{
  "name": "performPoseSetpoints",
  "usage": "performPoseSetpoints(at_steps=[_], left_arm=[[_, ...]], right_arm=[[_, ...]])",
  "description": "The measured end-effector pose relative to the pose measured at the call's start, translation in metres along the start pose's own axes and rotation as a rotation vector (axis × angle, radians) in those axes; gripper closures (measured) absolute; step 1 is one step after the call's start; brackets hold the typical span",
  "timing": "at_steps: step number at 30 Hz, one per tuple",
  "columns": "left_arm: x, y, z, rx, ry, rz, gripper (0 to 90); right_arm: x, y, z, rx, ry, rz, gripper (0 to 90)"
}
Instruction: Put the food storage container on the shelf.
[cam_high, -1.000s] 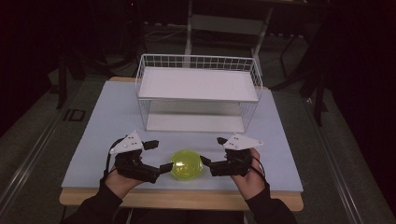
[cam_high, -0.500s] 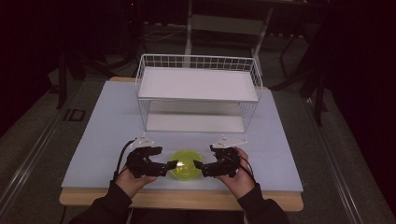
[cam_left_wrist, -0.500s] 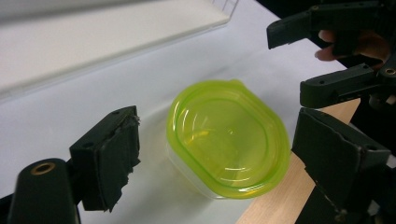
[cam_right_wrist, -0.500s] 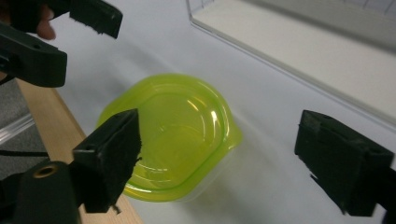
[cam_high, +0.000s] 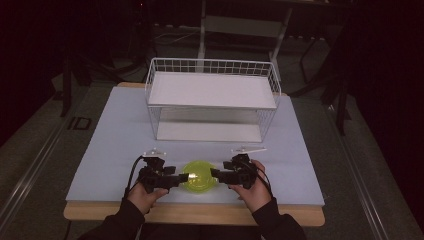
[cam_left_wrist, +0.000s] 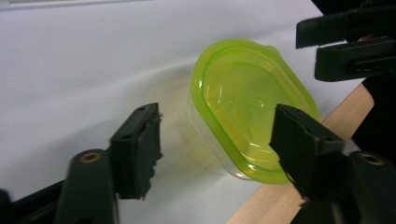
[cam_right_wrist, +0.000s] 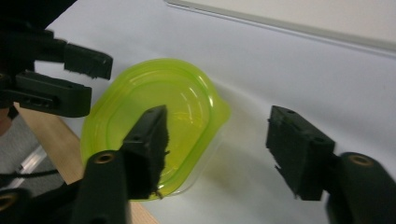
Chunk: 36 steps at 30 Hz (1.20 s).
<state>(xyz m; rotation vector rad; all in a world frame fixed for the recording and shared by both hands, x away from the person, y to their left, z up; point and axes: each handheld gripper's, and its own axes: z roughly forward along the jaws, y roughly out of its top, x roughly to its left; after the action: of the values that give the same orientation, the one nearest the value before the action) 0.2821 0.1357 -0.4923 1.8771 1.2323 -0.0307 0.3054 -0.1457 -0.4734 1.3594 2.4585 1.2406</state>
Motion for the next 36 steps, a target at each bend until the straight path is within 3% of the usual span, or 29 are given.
performPoseSetpoints(at_steps=[5,6,9,11,13,14,15,19,20,22,24,28,36], left_arm=[[0.003,-0.001,0.002,0.026,-0.032,-0.053,48.3],[0.004,-0.001,0.002,0.028,-0.021,-0.061,49.3],[0.005,-0.002,0.003,0.046,-0.026,-0.068,54.9],[0.005,-0.002,0.004,0.054,-0.056,-0.072,60.5],[0.005,-0.002,0.004,0.054,-0.056,-0.072,61.1],[0.002,-0.002,0.004,0.060,-0.055,-0.060,65.4],[0.002,-0.002,0.003,0.068,-0.057,-0.060,66.5],[-0.002,-0.005,0.004,0.089,-0.080,-0.067,70.0],[-0.004,-0.005,0.004,0.084,-0.069,-0.065,70.9],[-0.006,-0.005,0.002,0.085,-0.069,-0.069,72.7],[-0.005,-0.005,0.000,0.071,-0.075,-0.087,80.1],[-0.007,-0.001,-0.005,0.055,-0.071,-0.085,81.3],[-0.010,0.008,-0.015,0.012,-0.090,-0.092,81.6]], right_arm=[[-0.002,-0.003,0.006,0.045,0.008,0.063,48.2],[-0.003,-0.004,0.007,0.055,0.015,0.075,51.6],[-0.002,-0.006,0.010,0.082,0.015,0.092,56.0],[-0.003,-0.007,0.011,0.093,0.030,0.112,58.9],[-0.003,-0.007,0.012,0.102,0.043,0.119,58.9],[-0.002,-0.007,0.012,0.111,0.060,0.134,67.9],[-0.001,-0.007,0.013,0.116,0.063,0.138,68.5],[0.001,-0.009,0.011,0.105,0.085,0.166,73.4],[0.002,-0.009,0.010,0.101,0.088,0.174,74.5],[0.003,-0.010,0.007,0.088,0.080,0.177,76.6],[0.004,-0.009,0.003,0.071,0.074,0.173,79.6],[0.010,-0.007,0.000,0.064,0.052,0.130,80.0],[0.015,0.003,-0.012,0.011,0.054,0.100,80.2]])
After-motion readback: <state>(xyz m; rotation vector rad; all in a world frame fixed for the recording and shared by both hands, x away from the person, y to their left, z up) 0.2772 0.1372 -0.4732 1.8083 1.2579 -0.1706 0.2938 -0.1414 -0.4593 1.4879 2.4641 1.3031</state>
